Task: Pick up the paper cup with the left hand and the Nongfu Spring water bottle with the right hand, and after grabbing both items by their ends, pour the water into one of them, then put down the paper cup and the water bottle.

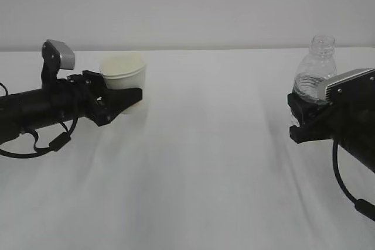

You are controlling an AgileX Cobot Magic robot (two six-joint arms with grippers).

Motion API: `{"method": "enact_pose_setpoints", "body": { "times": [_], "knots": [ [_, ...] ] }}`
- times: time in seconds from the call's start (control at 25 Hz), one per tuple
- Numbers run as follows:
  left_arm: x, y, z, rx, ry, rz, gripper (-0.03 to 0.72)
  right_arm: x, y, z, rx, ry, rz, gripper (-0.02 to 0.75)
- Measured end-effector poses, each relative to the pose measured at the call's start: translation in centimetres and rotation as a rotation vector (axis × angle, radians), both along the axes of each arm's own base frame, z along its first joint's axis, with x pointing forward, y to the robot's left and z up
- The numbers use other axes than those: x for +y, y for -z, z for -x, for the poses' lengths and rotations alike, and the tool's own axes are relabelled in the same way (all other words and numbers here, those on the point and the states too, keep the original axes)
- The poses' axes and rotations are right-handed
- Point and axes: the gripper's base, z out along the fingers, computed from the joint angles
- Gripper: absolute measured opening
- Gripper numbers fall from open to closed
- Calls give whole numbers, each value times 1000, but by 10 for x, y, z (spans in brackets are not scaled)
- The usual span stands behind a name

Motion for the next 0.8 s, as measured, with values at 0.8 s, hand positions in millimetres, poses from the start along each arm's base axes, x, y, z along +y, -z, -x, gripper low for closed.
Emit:
{"method": "enact_pose_setpoints", "body": {
  "times": [0.8],
  "knots": [
    [-105, -10, 32, -15, 252, -37, 475, -2, -12, 3, 60, 19, 18, 414]
  ]
}}
